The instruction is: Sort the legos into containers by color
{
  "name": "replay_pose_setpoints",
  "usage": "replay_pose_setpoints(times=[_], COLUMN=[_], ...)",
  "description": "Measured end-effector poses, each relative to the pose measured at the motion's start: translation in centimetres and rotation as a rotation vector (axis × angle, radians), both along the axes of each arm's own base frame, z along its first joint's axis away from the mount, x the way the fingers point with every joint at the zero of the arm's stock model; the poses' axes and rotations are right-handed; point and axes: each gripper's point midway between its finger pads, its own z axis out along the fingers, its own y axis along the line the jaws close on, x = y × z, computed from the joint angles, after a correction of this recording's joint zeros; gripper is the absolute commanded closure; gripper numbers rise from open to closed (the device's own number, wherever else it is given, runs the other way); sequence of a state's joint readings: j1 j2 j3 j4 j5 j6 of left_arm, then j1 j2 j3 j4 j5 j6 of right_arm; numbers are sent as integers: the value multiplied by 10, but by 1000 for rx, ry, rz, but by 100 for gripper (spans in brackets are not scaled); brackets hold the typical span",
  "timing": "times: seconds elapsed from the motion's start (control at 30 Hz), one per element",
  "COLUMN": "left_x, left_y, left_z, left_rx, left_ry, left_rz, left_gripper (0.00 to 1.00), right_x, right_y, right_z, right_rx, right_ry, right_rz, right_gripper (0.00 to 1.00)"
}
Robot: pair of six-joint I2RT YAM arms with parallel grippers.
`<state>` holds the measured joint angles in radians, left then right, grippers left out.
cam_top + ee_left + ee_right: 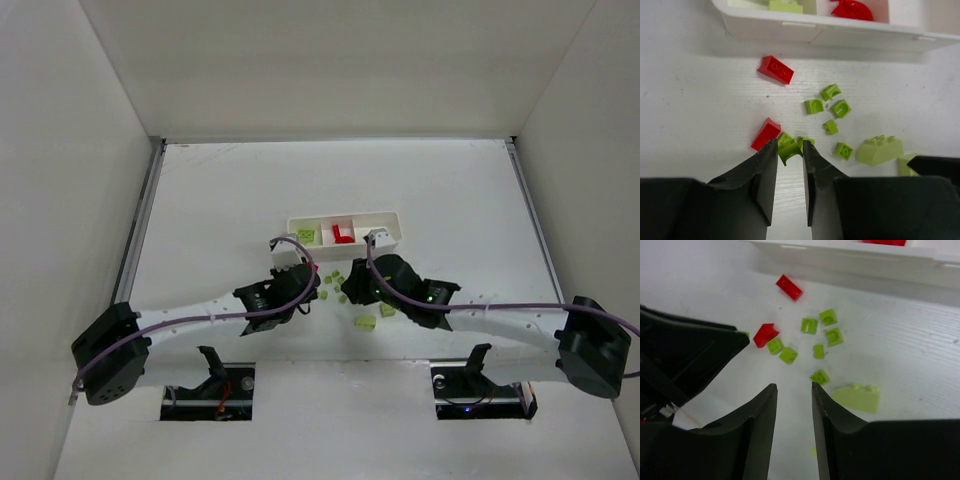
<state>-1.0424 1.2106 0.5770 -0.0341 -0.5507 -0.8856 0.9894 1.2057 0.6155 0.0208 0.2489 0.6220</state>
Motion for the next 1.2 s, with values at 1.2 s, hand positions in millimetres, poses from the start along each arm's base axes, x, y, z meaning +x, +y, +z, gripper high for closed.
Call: replay_pose_setpoints(times=[1.2], left_x=[2], left_y=[22], left_z=[43], left_rx=[-186], left_ry=[-165], left_rz=[-107], left_gripper=[84], right_x=[-3], right_y=[14], right_z=[-65], right_rx=[-281], right_ry=[199], right_rz=[-386], right_gripper=[56])
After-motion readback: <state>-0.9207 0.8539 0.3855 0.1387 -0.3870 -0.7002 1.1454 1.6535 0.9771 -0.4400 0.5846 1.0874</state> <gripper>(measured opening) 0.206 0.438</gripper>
